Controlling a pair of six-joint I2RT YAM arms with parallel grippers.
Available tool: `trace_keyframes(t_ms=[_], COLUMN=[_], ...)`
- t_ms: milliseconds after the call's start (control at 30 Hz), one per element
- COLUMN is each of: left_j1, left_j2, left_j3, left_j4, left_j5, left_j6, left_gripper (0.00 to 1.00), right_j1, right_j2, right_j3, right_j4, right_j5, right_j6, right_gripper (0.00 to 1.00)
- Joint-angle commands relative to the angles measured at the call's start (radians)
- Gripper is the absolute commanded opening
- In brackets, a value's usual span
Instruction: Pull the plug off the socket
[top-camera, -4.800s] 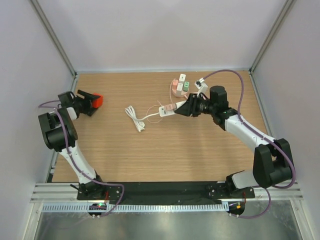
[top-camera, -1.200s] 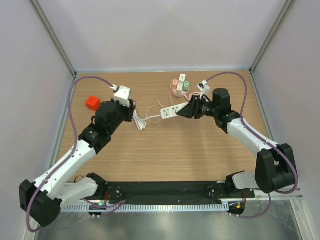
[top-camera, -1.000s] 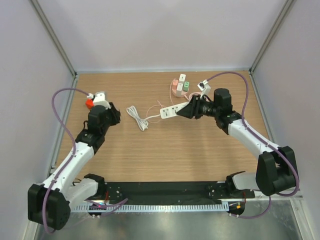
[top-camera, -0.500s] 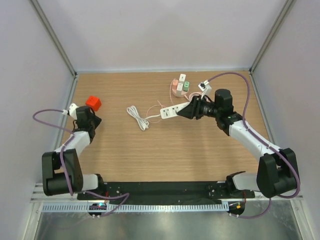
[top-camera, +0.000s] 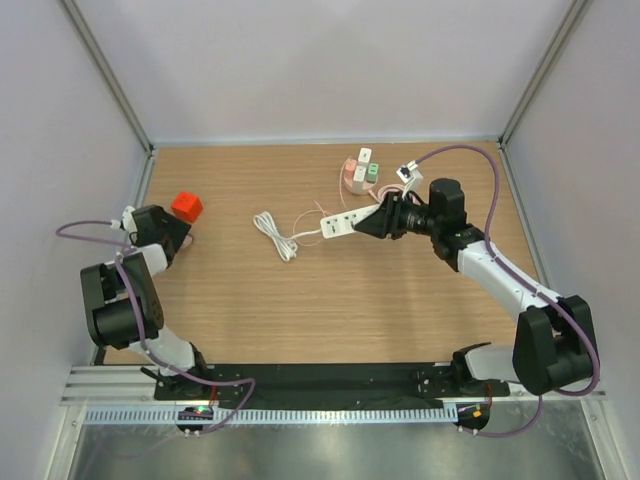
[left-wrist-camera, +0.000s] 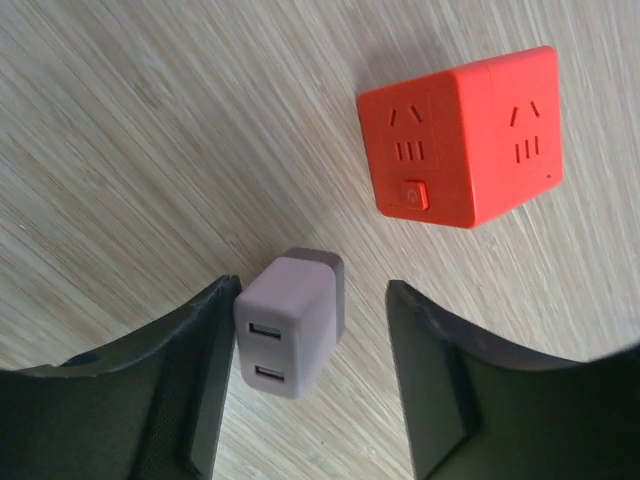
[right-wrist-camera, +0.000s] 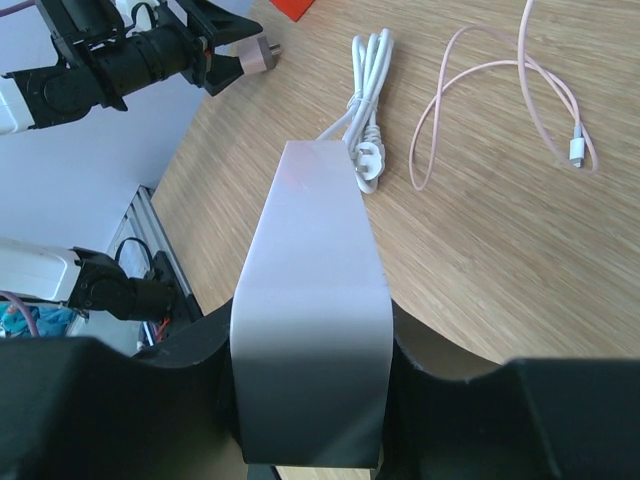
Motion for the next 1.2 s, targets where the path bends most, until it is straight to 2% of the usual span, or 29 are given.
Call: trace_keyframes(t_ms=[0,200,233,367,500,700,800,1033,1167], left_j1=[0.021,0.038,0.038,0.042,0.042,0.042,0.044,0.044,0.042], left_j2=[0.009,-0.101,-0.121,-0.243,-0.378,-0.514,-0.557,-0.63,-0.661], left_j3=[0.034,0.043,0.044,0.039,0.002,-0.012,-0.019,-0.042,-0.061], left_j4=[0.04,-0.039,-0.066,-0.158,-0.183,-0.252,-0.284,-0.316,-0.332], left_j5=[0.05,0.052,0.052,0.059,0.153,0.386,0.446,0.461,0.463], left_j6=[-0.019,-0.019,-0.014,-0.013,0.003,0.069,0.107,0.141,0.15], left_gripper=[0.72,0.98,1.0,1.0,1.0,1.0,1.0,1.0,1.0], right_j1=[-0.003,-0.003,-0.003,0.009,0.05,0.141,0.181,0.222,0.222], right_j2=[0.006,0.088,0.105,0.225,0.318,0.43,0.495,0.663,0.797], right_j3=[0.025,0.069,0.096,0.192,0.317,0.524,0.642,0.915,1.172], right_j4=[0.101,0.089,0.084,0.055,0.015,-0.097,-0.164,-0.224,-0.293], right_j5=[-0.027,-0.048,-0.057,-0.102,-0.084,0.004,0.076,0.332,0.49], right_j6=[0.01,0.039,0.045,0.098,0.092,0.035,0.024,0.084,0.128], right_gripper=[0.01,0.01,0.01,0.01,0.01,0.01,0.01,0.01,0.01])
